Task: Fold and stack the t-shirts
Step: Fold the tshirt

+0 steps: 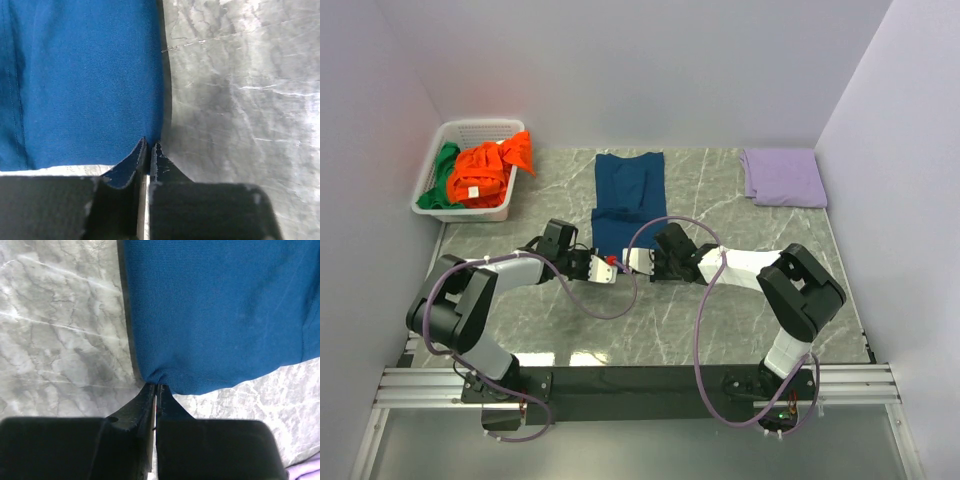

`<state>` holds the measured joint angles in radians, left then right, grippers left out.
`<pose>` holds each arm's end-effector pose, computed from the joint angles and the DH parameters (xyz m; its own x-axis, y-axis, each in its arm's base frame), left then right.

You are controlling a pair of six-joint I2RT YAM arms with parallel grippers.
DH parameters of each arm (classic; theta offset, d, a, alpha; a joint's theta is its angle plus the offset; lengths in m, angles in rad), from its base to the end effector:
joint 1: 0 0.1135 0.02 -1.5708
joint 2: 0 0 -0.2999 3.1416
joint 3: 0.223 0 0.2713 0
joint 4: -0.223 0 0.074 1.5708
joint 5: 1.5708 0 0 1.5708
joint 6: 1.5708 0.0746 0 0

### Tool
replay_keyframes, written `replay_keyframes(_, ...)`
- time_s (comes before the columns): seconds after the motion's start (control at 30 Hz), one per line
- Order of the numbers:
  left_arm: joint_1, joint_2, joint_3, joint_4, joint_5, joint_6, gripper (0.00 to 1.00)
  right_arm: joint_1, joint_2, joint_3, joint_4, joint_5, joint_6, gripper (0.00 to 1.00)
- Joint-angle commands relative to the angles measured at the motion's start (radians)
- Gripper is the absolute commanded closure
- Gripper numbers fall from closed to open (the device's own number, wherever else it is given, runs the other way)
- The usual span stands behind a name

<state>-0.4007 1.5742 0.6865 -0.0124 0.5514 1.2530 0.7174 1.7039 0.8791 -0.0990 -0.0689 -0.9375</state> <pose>0.2795 -0.1608 0.1383 0.3750 0.7199 -0.5841 0.8827 -0.0849 0.4622 0.2776 0.2490 0.1387 0.1981 -0.8944 -0.4010 -0.8913 0.0059 -0.4534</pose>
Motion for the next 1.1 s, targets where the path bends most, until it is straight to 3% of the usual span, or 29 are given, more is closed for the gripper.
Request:
replay_keyframes(0.0,-0.004,-0.06,0.016,-0.067,0.041,-0.004,0.99,0.001,-0.035,0.027,-0.062,-0.026,0.04,1.0)
replay_keyframes(0.57,-0.03,-0.476,-0.045,-0.46,0.194,-0.052,0.99,0.002,-0.409,0.023,-0.41,-0.242,0.183,1.0)
replay_keyframes(0.87,-0.058,-0.746,0.008,-0.795,0.32,-0.078,0.99,0.132,-0.685,-0.028,-0.603,-0.296,0.238,1.0)
replay_keyframes(1.07,-0.061,-0.861,0.054,-0.862,0.34,-0.197,0.99,0.172,-0.839,-0.038,-0.653,-0.319,0.296,1.0)
